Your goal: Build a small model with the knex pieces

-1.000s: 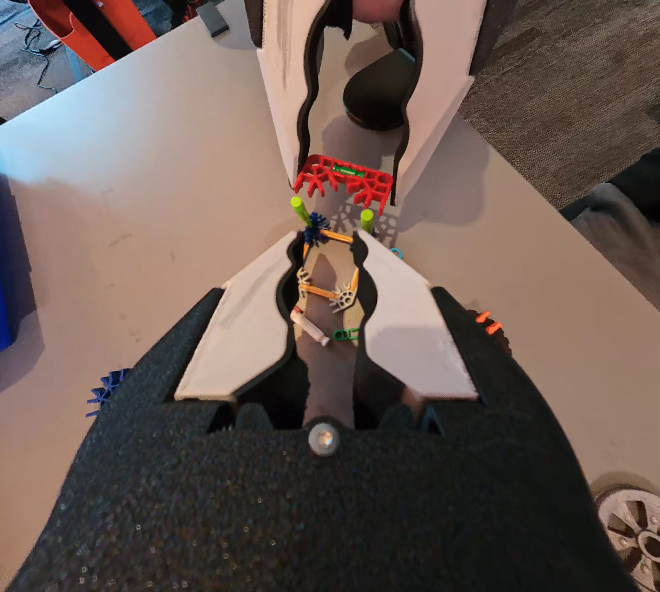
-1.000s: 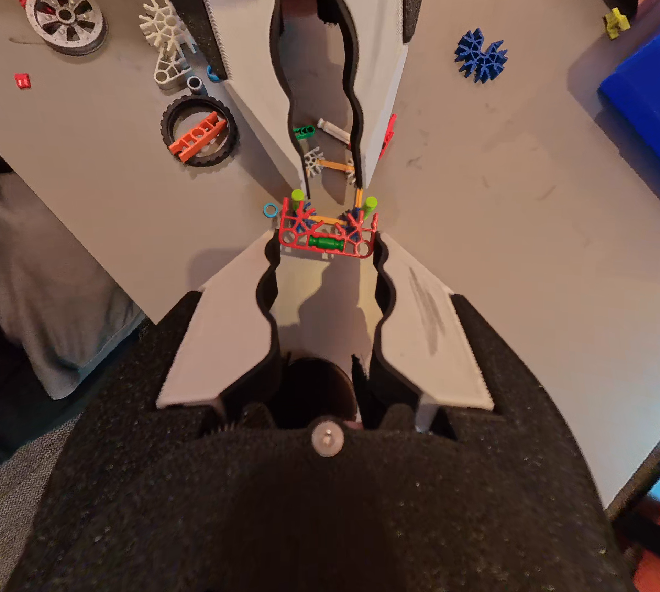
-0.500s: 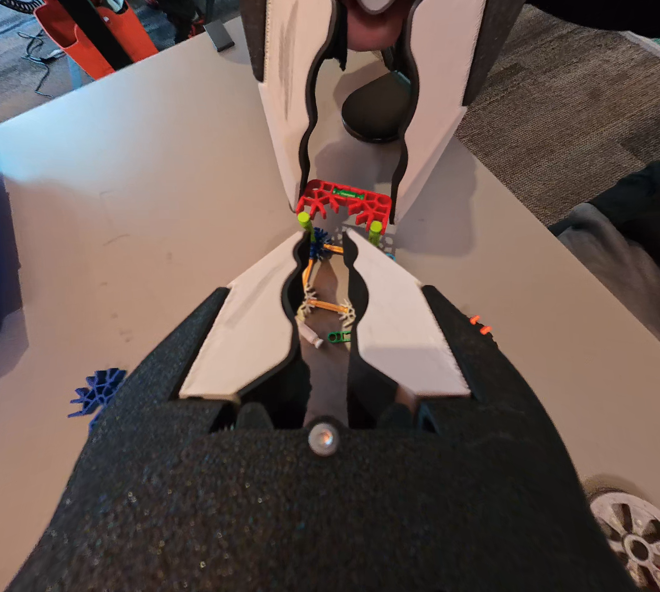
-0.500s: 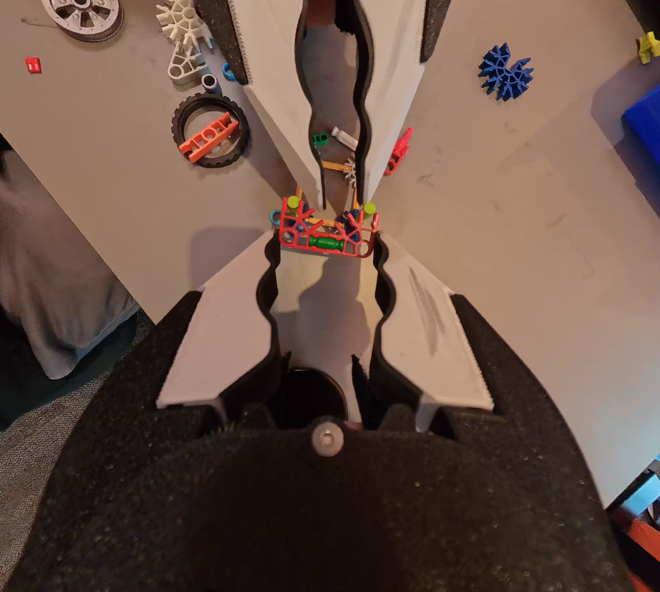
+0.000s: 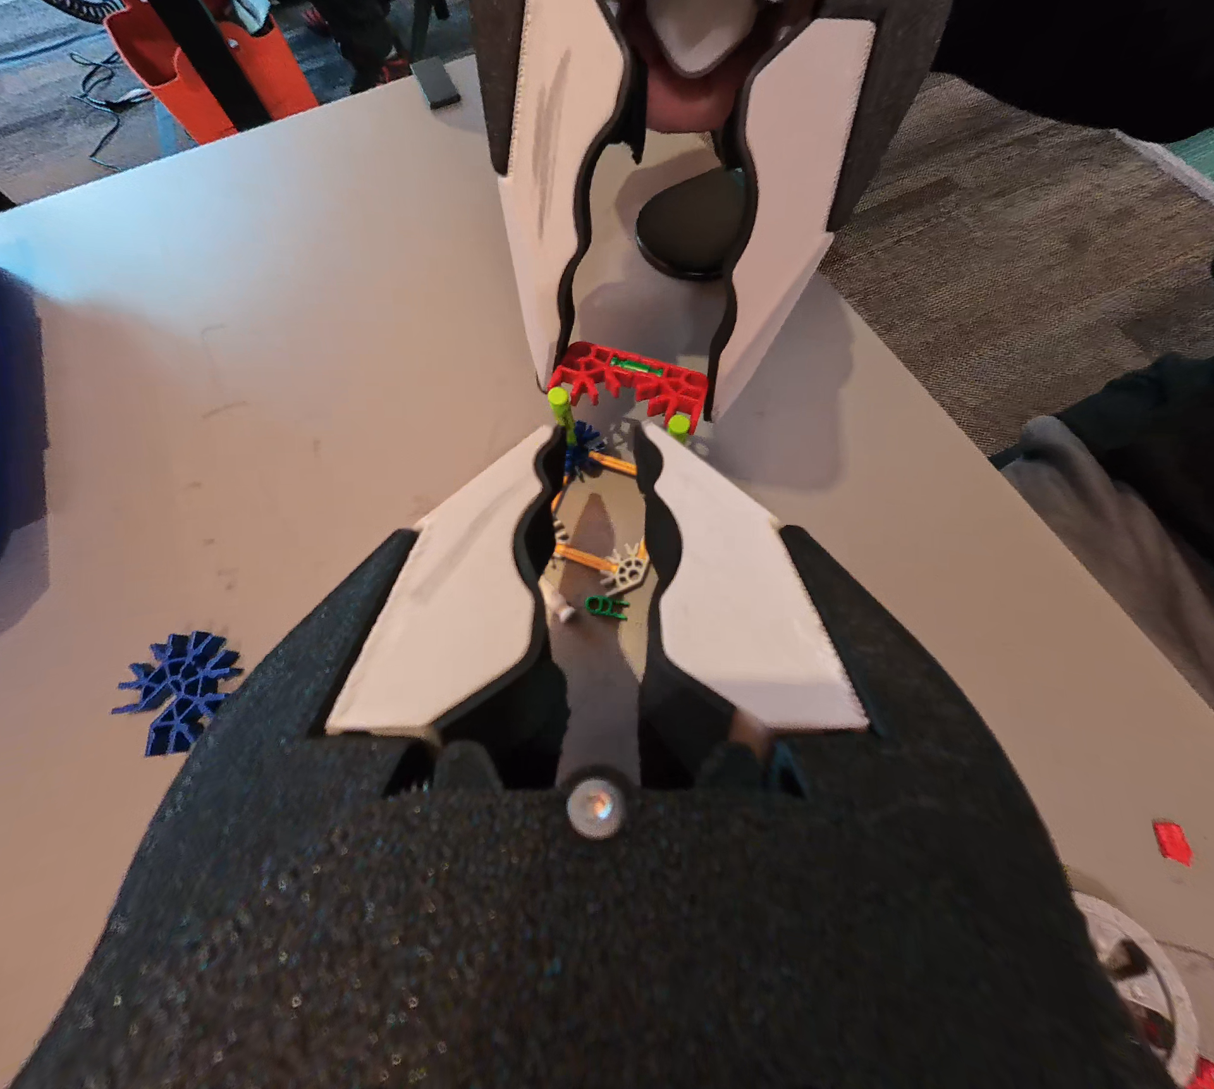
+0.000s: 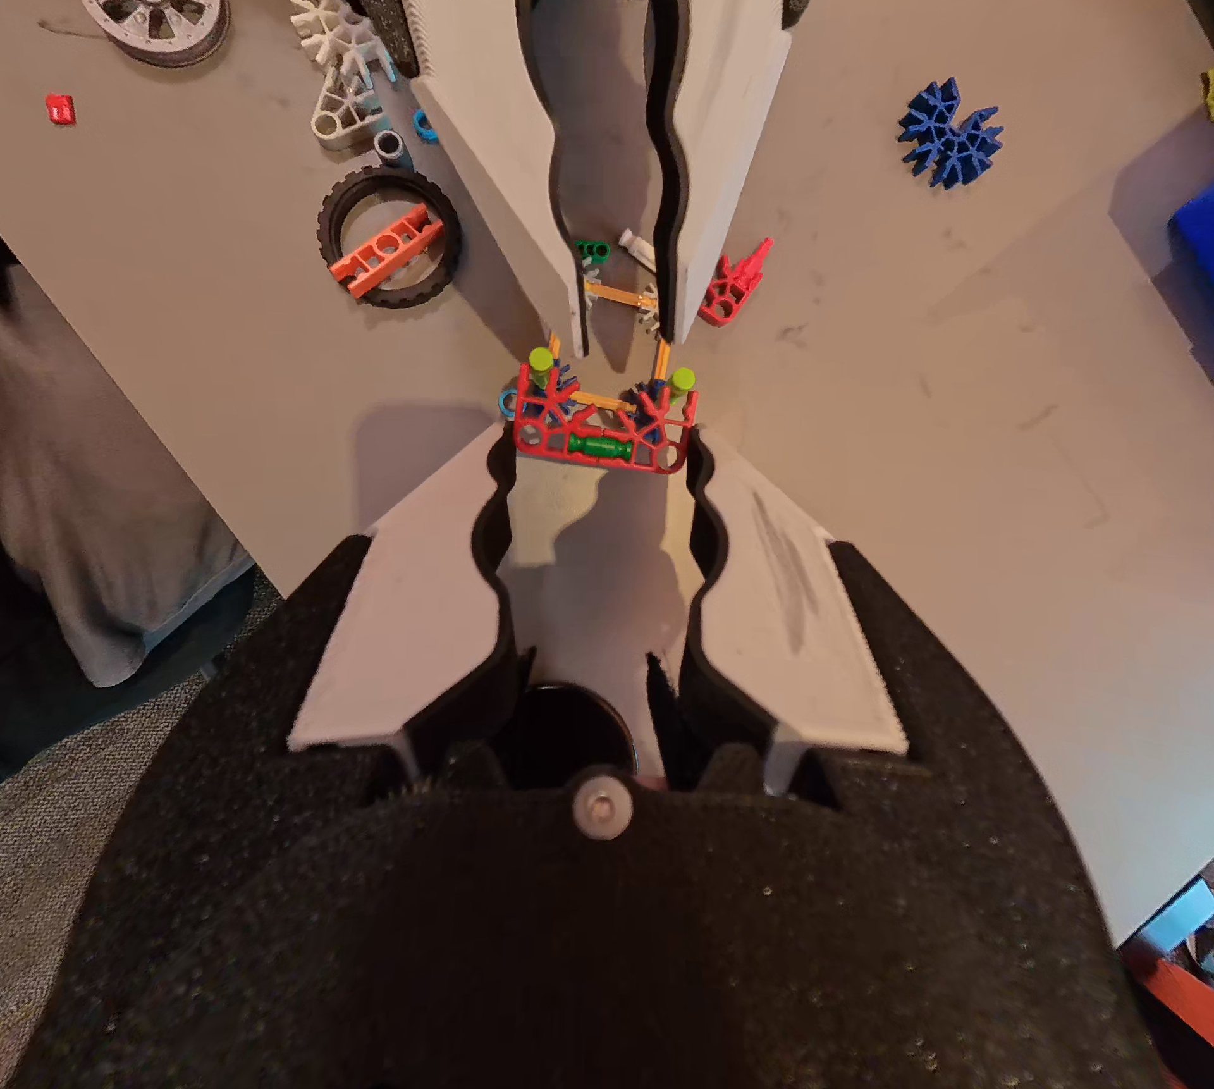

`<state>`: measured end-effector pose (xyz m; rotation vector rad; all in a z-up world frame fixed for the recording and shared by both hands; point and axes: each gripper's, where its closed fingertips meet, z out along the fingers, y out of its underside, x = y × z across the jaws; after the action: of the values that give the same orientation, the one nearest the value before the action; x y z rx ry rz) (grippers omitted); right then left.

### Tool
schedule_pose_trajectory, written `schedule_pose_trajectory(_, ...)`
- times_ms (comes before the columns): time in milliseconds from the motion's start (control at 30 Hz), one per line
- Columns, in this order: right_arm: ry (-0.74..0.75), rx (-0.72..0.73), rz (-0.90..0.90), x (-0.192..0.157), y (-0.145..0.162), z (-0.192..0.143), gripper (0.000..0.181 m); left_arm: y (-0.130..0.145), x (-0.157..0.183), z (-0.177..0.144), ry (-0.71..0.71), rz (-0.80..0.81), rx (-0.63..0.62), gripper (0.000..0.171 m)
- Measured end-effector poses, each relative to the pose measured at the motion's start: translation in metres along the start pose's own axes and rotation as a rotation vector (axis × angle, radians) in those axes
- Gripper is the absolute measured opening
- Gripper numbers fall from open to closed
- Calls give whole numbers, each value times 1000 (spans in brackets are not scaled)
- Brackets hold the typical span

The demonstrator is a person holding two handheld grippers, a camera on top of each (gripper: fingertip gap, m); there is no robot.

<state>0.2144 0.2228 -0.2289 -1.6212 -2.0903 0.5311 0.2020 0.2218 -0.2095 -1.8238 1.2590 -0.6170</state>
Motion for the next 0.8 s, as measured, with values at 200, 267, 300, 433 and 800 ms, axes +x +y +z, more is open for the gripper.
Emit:
schedule_pose_trajectory(200, -2, -32, -11, 0, -1, 3, 51, 1, -2, 4, -30, -37, -20, 22)
schedule_pose_trajectory(267, 0, -47, -16, 0, 0, 4, 51, 3, 0, 5, -24, -54, -23, 19)
schedule_pose_trajectory(300, 1, -51, -20, 0, 0, 4, 51, 3, 0, 5, -22, -60, -20, 18)
schedule_pose_trajectory(433, -3, -40, -27, -1, -4, 4, 51, 4, 0, 1, -23, -74, -2, 22)
schedule_pose_trajectory(800, -10, -31, -16, -6, -9, 3, 51, 10, 1, -28, -124, -106, -24, 28)
